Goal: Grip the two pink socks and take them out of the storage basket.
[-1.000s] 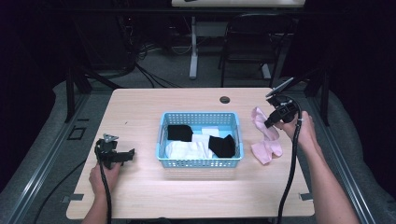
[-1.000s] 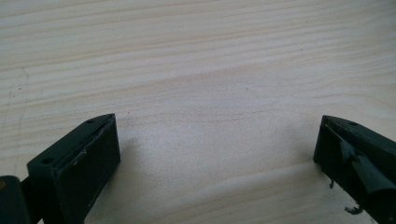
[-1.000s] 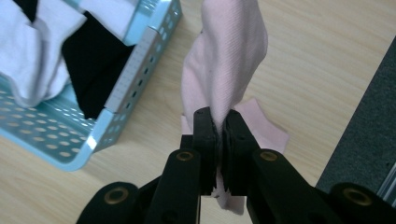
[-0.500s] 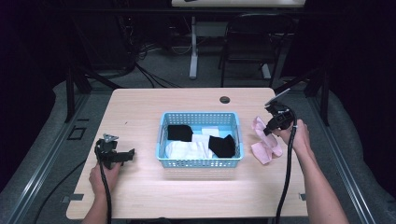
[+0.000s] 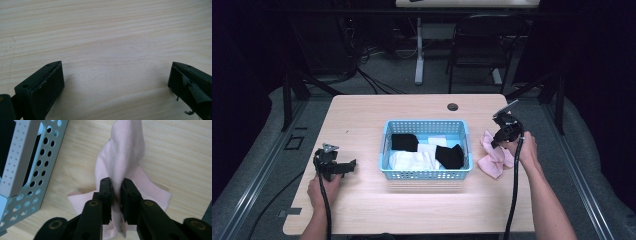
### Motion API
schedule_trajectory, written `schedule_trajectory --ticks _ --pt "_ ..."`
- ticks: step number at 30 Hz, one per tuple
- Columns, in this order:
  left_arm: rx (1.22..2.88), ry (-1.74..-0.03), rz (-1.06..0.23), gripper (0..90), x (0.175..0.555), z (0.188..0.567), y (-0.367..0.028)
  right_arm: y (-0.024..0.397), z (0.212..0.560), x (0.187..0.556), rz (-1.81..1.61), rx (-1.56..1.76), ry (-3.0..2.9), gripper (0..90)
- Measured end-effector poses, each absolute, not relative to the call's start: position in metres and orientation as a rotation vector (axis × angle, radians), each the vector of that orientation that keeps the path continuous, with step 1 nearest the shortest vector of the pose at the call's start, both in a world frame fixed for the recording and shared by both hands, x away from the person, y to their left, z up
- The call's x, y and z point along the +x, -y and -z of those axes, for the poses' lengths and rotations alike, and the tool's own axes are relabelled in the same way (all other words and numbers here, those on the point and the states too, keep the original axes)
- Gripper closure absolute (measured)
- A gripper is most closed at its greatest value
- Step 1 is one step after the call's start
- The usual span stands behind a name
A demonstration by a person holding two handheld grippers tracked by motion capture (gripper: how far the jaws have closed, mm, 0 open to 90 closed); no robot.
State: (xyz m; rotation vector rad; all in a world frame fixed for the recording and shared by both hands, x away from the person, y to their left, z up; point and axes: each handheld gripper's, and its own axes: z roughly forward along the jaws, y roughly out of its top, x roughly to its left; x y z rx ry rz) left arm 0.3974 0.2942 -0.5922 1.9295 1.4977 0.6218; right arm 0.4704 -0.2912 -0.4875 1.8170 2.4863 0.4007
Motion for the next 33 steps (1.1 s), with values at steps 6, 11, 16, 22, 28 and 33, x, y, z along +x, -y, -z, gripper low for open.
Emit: schedule_trajectory --ticks 6,11,16,22,28,33 --pt "1.93 -1.497 -0.621 0.3 0.397 0.592 -0.294 0.291 0.486 0.47 -0.413 1.818 -2.461 64.3" --pt "1.929 -1.498 -0.622 0.3 0.397 0.592 -0.294 0.296 0.481 0.465 -0.441 1.816 -2.46 48.8" --pt "1.93 -1.498 -0.622 0.3 0.397 0.592 -0.294 0.3 0.474 0.456 -0.491 1.801 -2.453 31.2" --pt "1.93 -1.498 -0.622 0.3 0.397 0.592 -0.294 0.303 0.464 0.44 -0.571 1.731 -2.466 13.3" --pt "1.93 -1.498 -0.622 0.3 0.397 0.592 -0.294 0.305 0.457 0.419 -0.623 1.676 -2.464 0.0" --pt "1.93 -1.498 -0.622 0.3 0.397 0.592 -0.294 0.305 0.457 0.4 -0.643 1.631 -2.452 0.0"
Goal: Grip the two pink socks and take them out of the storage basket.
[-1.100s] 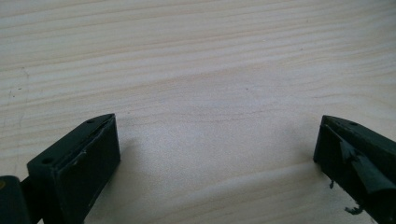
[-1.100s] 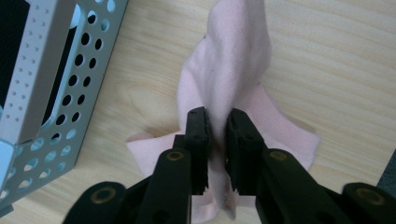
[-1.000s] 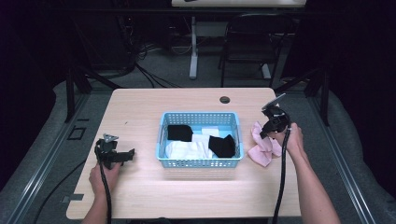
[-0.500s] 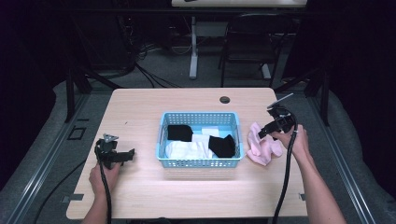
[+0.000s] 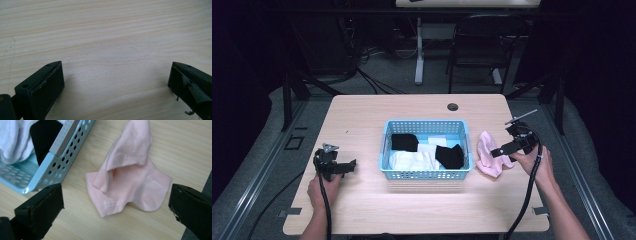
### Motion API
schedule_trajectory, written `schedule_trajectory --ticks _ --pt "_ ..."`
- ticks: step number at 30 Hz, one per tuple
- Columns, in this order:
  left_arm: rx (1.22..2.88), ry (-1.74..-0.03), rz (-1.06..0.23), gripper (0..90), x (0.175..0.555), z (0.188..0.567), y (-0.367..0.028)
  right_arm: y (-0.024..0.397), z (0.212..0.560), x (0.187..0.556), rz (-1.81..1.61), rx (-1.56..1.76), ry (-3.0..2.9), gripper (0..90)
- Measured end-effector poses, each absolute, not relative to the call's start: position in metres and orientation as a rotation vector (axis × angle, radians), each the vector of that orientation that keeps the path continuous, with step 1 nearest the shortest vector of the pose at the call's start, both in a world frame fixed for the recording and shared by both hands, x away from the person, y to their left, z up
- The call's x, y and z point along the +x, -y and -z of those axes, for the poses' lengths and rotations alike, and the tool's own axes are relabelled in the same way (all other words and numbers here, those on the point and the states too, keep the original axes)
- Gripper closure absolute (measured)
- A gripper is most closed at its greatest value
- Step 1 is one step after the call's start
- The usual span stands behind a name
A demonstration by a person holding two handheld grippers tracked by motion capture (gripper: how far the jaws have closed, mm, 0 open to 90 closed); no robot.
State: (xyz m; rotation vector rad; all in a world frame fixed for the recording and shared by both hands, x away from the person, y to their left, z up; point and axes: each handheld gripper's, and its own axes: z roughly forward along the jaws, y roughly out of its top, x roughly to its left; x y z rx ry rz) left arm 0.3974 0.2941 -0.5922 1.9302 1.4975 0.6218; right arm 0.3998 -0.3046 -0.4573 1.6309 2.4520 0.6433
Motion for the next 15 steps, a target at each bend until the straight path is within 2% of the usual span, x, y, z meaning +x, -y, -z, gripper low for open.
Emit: schedule_trajectory --ticks 8,15 --pt "1.93 -1.497 -0.622 0.3 0.397 0.592 -0.294 0.302 0.467 0.37 -0.643 1.569 -2.469 0.0" --pt "1.93 -1.498 -0.623 0.3 0.397 0.592 -0.294 0.298 0.493 0.344 -0.595 1.55 -2.495 0.6"
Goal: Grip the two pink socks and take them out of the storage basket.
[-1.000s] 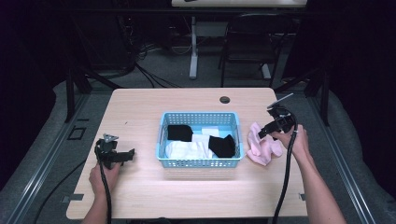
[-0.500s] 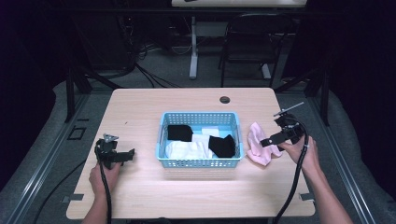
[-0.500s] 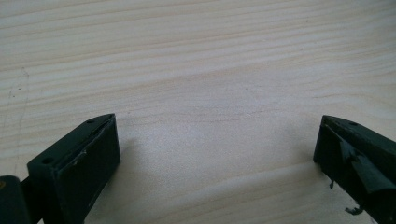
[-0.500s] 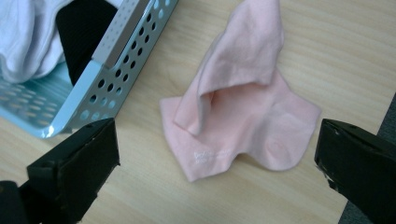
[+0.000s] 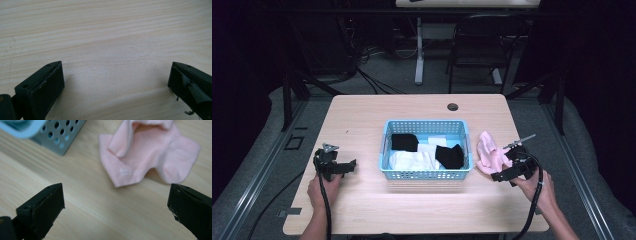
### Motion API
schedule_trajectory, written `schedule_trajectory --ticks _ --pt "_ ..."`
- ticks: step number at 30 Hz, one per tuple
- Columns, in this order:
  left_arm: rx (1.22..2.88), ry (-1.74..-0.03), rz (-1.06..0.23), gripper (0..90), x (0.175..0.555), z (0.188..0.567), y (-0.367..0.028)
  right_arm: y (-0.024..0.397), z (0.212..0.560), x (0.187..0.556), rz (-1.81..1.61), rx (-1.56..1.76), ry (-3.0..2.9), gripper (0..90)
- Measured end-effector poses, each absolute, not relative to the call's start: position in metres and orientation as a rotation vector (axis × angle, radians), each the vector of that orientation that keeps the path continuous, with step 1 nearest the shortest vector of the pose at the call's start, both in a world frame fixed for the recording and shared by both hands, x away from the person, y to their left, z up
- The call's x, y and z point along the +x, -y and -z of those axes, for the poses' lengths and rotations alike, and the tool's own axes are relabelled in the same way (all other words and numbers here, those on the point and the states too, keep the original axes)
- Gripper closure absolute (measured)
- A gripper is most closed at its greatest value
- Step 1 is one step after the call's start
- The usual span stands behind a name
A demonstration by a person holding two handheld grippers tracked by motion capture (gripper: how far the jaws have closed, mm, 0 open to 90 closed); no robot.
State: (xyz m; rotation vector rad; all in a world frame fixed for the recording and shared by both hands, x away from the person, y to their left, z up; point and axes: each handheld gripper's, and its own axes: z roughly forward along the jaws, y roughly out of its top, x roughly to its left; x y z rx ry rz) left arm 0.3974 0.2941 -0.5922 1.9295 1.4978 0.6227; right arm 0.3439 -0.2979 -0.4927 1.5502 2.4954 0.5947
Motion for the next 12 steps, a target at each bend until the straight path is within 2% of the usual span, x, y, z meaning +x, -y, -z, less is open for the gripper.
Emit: schedule_trajectory --ticks 12 --pt "1.93 -1.497 -0.622 0.3 0.397 0.592 -0.294 0.308 0.522 0.339 -0.501 1.612 -2.552 3.2"
